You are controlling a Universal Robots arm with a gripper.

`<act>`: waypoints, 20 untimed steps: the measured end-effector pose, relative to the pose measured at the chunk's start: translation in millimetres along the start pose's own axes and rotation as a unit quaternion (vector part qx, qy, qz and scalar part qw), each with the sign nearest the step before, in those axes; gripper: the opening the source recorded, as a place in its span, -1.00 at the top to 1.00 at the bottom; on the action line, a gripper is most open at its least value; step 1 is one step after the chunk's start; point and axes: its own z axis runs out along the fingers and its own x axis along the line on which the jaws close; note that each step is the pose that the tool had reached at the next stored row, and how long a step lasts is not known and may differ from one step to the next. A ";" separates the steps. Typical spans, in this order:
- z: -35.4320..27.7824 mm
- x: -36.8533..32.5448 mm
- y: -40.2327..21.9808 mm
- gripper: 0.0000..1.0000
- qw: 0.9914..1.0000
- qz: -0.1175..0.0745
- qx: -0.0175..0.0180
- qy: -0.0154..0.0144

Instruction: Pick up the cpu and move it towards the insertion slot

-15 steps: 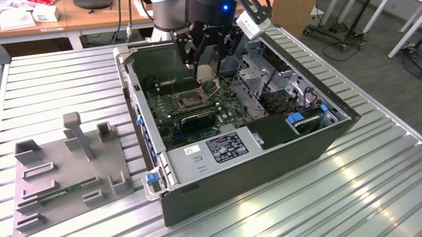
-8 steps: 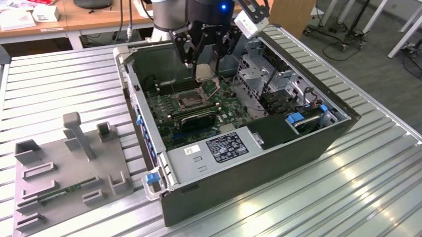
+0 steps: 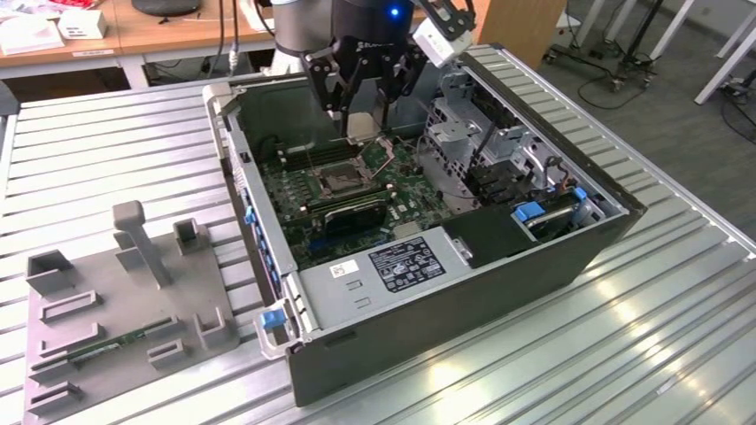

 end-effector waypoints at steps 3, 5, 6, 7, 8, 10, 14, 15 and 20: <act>1.6 -0.1 3.4 -0.08 1.000 0.000 0.000 0.000; 2.6 -0.1 5.1 -0.08 1.000 0.000 0.000 0.000; 2.9 -0.1 5.8 -0.08 1.000 0.000 -0.001 0.000; 3.2 -0.2 6.4 -0.08 1.000 0.000 -0.001 0.000; 3.3 -0.2 6.6 -0.08 1.000 0.000 -0.001 0.000; 3.5 -0.1 6.8 -0.08 1.000 0.000 -0.001 0.000; 3.7 -0.1 6.8 -0.08 1.000 0.000 -0.001 0.000; 3.7 -0.1 6.8 -0.08 1.000 0.000 -0.001 0.000; 4.3 -0.1 6.8 -0.08 1.000 0.000 -0.001 0.000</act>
